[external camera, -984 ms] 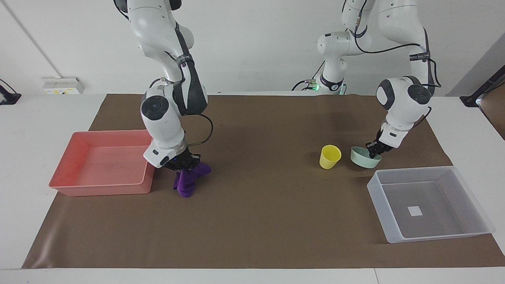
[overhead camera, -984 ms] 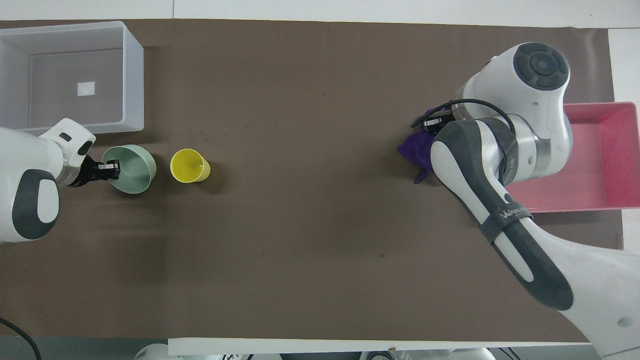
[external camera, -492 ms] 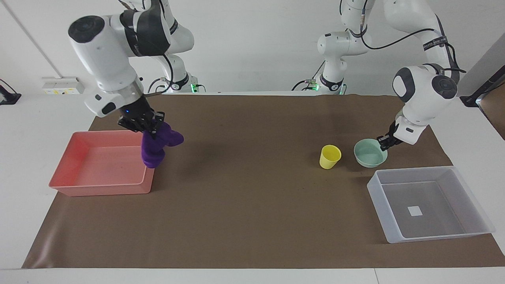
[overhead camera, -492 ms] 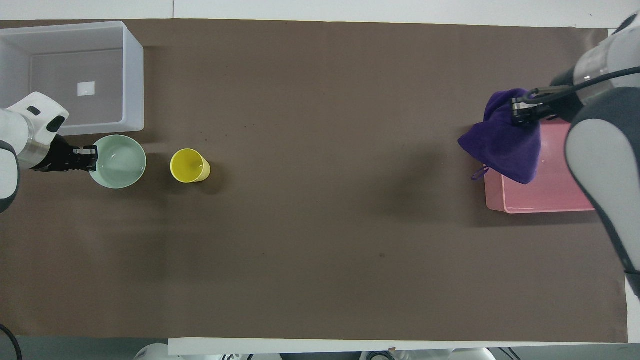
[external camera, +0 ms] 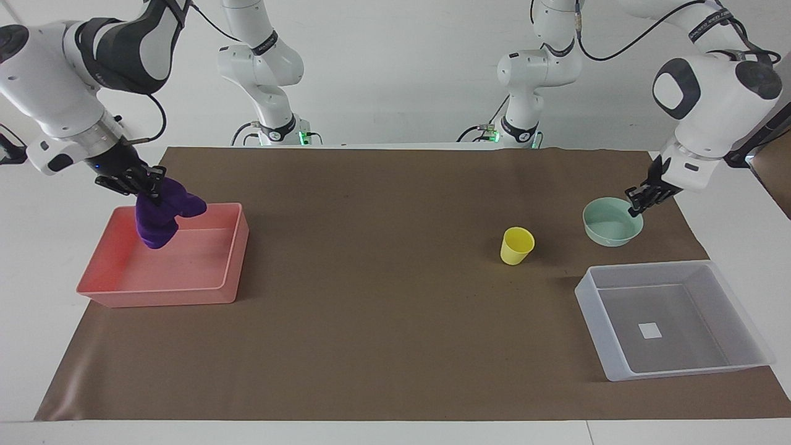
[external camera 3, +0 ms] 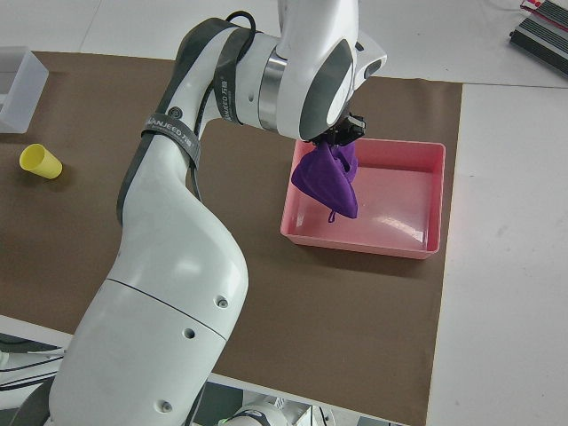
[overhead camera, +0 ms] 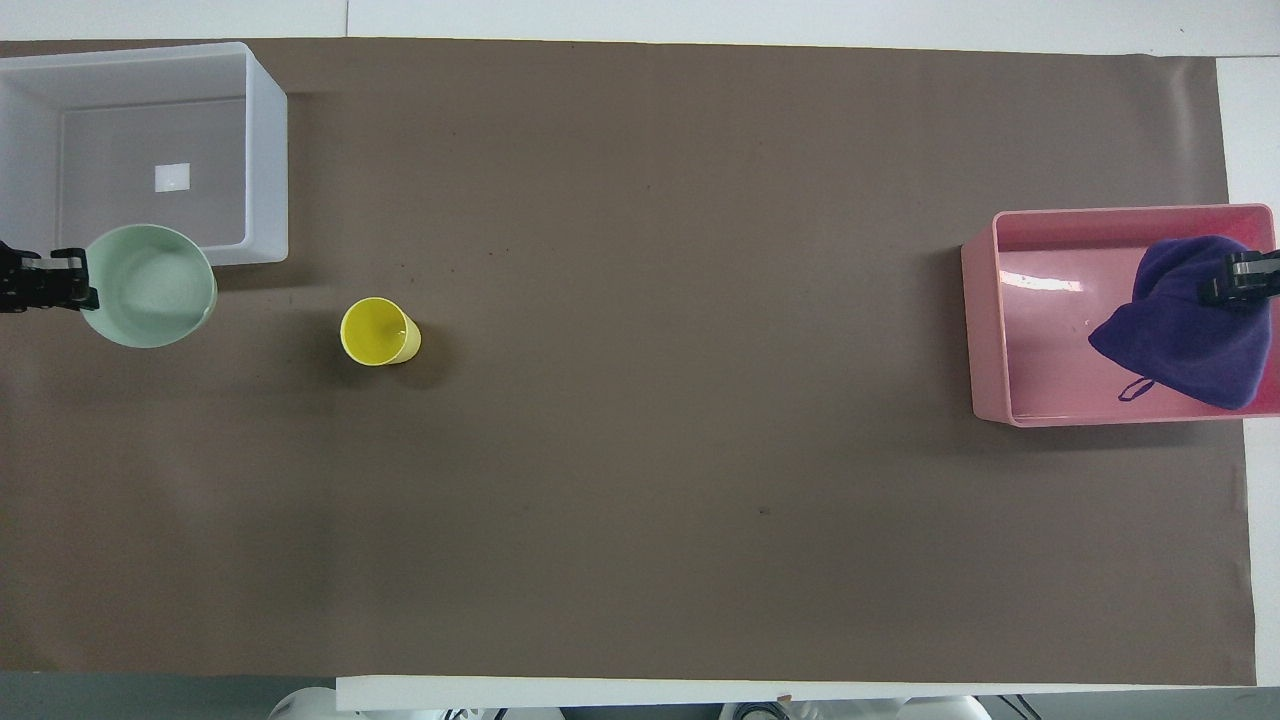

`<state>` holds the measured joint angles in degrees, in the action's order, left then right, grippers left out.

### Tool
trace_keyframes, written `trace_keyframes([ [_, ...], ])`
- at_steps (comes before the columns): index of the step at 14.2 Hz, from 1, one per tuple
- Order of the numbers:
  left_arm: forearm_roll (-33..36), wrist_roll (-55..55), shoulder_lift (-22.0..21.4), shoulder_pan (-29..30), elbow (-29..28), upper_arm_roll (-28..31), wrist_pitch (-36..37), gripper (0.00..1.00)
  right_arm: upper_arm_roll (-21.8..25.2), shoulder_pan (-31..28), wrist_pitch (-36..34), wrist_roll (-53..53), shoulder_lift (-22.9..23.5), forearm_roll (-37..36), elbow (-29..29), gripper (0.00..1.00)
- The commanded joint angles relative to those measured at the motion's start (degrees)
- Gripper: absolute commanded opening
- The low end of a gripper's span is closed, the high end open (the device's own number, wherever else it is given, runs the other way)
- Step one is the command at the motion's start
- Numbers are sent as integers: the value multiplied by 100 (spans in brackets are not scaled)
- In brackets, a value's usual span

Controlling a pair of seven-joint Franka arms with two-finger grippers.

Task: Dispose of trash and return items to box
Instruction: 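Release the cloth in the pink box while the left gripper sets the bowl down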

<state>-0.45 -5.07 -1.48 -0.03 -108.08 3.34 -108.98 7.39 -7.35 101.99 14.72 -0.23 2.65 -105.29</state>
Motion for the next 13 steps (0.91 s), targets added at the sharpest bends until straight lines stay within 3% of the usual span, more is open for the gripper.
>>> trace_keyframes([
  [1, -323, 77, 900, 231, 872, 9, -430, 0, -79, -12, 915, 31, -74, -27, -763, 1],
  [3, -447, 68, 1954, 319, 2110, 52, -501, 0, -79, -12, 1217, 31, 188, -27, -914, 1],
  [4, -448, 68, 2306, 407, 2454, 44, -571, 0, -79, 23, 1296, 13, 320, -27, -923, 2],
  [7, -343, 59, 2862, 347, 2389, 53, -1456, 0, -79, 58, 1648, -4, 427, -27, -1125, 16],
  [8, -212, 59, 3055, 320, 2327, 53, -1616, 0, -79, 58, 1701, -4, 410, -27, -1186, 31],
  [10, -87, 68, 3241, 329, 2274, 44, -1871, 0, -79, 50, 1693, -13, 410, -27, -1178, 76],
  [11, -87, 129, 3242, 337, 2152, 44, -1968, 0, -88, 41, 1632, -13, 418, -19, -1126, 85],
  [12, -79, 147, 3224, 320, 2011, 44, -2143, 16, -88, 41, 1605, -13, 418, -10, -1091, 93],
  [13, -87, 147, 3207, 311, 1905, 44, -2293, 55, -106, 58, 1587, -22, 410, 34, -1029, 99],
])
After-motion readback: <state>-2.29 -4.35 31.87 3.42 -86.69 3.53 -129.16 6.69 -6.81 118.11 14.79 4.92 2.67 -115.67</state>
